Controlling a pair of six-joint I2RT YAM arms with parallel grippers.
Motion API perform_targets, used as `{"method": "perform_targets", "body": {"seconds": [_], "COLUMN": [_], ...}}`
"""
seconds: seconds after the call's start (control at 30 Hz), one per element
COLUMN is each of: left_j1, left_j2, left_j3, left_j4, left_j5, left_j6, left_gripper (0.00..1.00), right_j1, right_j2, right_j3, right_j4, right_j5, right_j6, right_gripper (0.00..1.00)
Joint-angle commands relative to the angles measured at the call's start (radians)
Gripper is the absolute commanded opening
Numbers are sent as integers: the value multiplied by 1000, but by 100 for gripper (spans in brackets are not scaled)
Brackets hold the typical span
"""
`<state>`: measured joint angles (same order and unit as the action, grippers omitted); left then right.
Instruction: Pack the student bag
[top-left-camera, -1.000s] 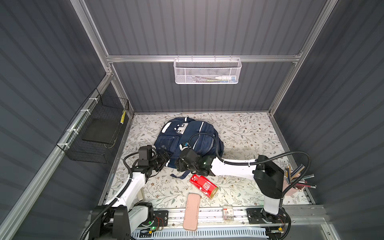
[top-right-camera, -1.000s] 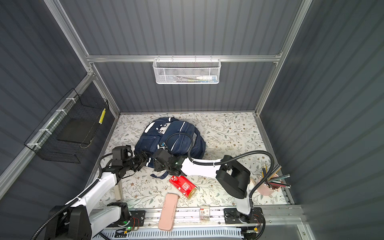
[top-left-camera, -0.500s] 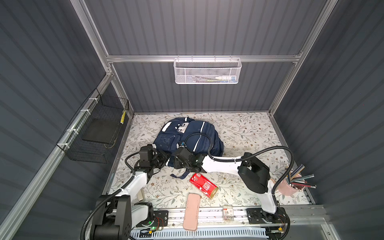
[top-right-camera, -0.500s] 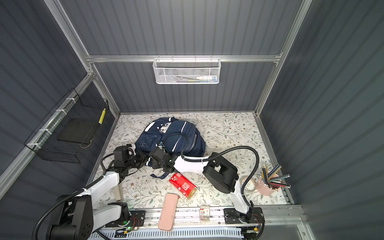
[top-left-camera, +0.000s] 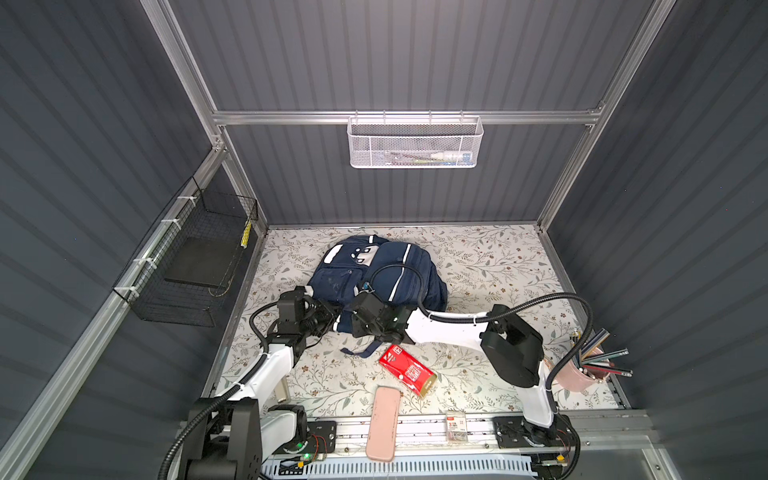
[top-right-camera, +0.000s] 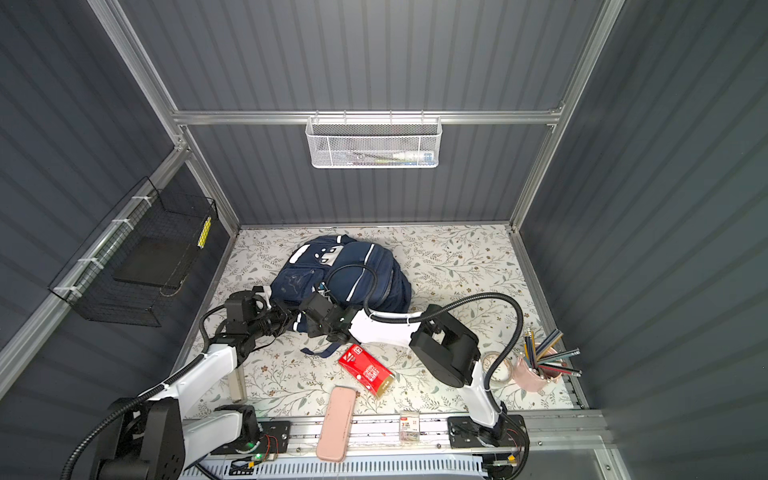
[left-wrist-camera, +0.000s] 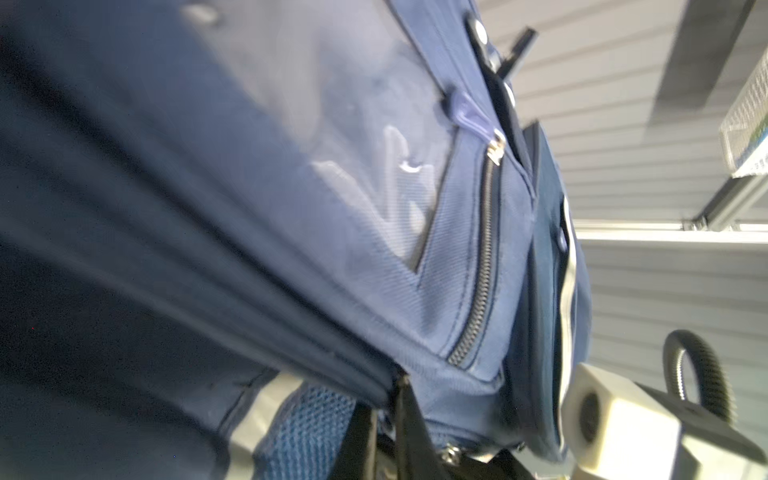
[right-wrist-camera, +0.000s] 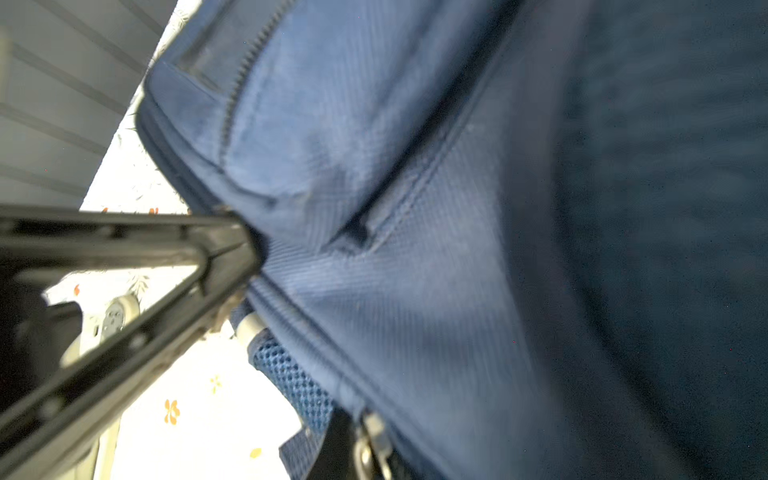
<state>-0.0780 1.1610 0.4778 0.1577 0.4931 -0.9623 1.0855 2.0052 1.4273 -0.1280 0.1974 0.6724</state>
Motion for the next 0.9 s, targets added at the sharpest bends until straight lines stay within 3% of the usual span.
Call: {"method": "perform_targets", "body": {"seconds": [0.0,0.1,0.23,0.3,0.43,0.57,0.63,0.87], "left_j1": [21,31,34,34,36,69,85,116], "left_j2": [26,51,72,82,83,110,123,174], "left_j3": [49,61,62,55,51,66,74,129], "left_j4": [-28,-18,8,29,28,27,38,54], "left_j5": [-80,-90,-84,-70,-78,-53,-47,-53], "left_j6": [65,69,60,49,54,60,57,63], "left_gripper": [7,0,0,0,0,0,0,0], "right_j1": [-25,-38,-63,-79,-93,-143,-182,-424], "right_j2": [-109,-168,-211,-219,-214,-320,-399,-541], "right_j3": [-68,-141,-202,-219,-201,-324,-404,-577], "right_j4": [-72,-73,-80,-59,-106,-116,-115,-78], "right_j5": [50,34,34,-8,23,47,62,-56], "right_j6": [-25,-27,-48,-55,-75,-100,-121,-228], "right_gripper": [0,0,2,8,3,0,0,0]}}
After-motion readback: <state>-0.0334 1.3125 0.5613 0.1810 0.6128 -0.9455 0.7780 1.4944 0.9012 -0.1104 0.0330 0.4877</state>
